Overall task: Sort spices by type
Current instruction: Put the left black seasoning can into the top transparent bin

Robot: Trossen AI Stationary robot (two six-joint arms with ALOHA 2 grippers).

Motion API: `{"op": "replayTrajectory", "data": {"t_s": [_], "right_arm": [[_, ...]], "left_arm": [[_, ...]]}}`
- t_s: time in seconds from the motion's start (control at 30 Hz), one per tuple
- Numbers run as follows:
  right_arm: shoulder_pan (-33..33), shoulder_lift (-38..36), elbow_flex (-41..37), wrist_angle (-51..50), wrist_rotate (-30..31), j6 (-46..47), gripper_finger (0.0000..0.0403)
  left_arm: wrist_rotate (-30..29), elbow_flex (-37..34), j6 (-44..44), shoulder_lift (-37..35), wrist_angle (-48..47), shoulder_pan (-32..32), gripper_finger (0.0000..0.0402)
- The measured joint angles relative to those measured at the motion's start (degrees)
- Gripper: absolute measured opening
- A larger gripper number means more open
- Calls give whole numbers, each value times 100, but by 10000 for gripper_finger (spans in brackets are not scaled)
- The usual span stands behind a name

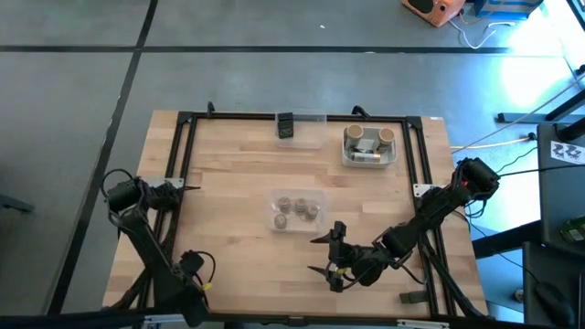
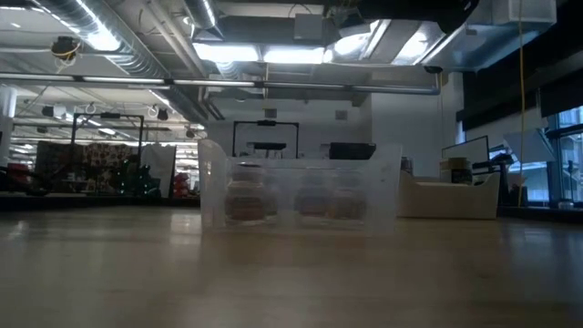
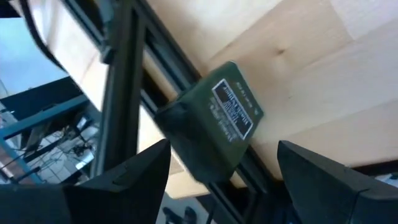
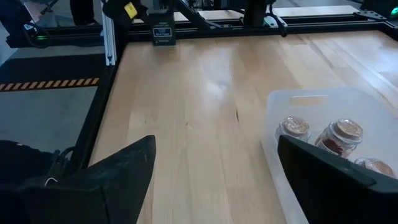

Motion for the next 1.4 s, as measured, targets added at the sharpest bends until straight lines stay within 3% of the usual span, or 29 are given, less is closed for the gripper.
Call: {"op": "replayTrajectory", "data": {"t_s": [0.23, 0.53, 0.97, 1.17, 1.4], "right_arm": [[0, 0, 0, -3, 0, 0, 335], [0, 0, 0, -2, 46, -7, 335], [0, 0, 0, -2, 60, -9, 335], [0, 0, 0, -3, 68, -11, 335], [0, 0, 0, -2, 70, -20, 335]], "left_arm": [[241, -462, 141, -2, 414, 0, 279], [109, -474, 471, -24, 539, 0, 279], [-1063, -141, 998, -7, 329, 34, 279], [-1894, 22, 1313, 7, 160, 78, 279], [-1954, 447, 1046, -10, -617, 197, 279]]}}
